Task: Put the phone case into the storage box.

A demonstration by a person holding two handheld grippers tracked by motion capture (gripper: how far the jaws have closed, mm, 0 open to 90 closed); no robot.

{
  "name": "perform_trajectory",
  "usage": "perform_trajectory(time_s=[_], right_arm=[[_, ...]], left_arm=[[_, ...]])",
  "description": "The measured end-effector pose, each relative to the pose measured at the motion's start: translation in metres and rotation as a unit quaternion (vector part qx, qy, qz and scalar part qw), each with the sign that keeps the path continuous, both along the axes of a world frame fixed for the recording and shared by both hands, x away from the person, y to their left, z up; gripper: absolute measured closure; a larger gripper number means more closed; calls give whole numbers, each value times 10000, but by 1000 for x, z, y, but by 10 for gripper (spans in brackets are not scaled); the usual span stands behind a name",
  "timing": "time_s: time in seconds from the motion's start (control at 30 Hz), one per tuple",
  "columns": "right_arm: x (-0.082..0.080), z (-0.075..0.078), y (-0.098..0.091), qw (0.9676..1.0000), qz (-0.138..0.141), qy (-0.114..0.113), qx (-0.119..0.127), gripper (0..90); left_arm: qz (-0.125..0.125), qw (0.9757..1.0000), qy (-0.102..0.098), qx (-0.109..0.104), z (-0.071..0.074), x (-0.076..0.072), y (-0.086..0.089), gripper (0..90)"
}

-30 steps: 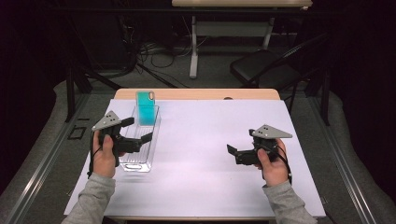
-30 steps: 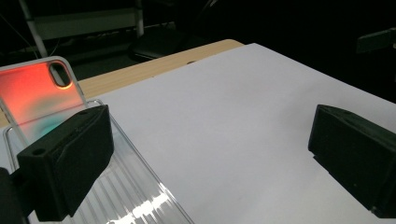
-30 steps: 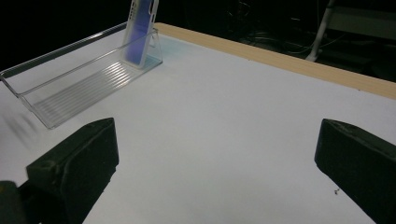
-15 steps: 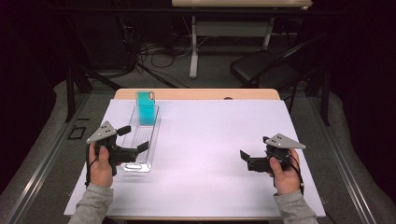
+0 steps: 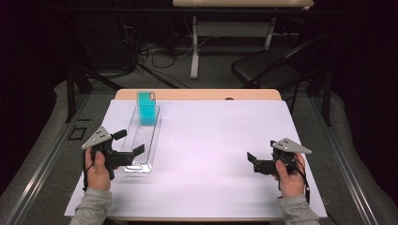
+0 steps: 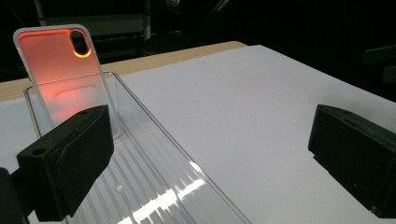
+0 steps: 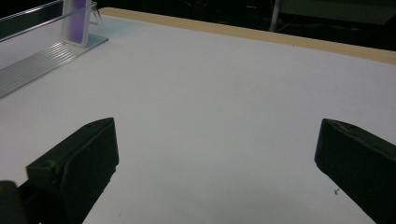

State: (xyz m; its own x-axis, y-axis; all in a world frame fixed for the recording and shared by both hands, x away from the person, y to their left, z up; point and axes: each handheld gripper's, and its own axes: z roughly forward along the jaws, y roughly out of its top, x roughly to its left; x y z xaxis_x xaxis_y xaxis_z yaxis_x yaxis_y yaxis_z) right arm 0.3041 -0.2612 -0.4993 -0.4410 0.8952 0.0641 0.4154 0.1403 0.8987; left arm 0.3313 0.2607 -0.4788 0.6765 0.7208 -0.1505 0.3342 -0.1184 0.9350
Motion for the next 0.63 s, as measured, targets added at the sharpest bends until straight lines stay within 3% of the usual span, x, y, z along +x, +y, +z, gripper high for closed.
perform_trajectory(time_s=[0.33, 0.63], right_arm=[[3, -12, -3, 10000, -71, 41, -10, 0], [4, -18, -2, 9998, -86, 163, -4, 0]], left_arm=[[93, 9999, 115, 34, -10, 4, 4, 4], [174, 9997, 149, -8, -10, 5, 8, 5]])
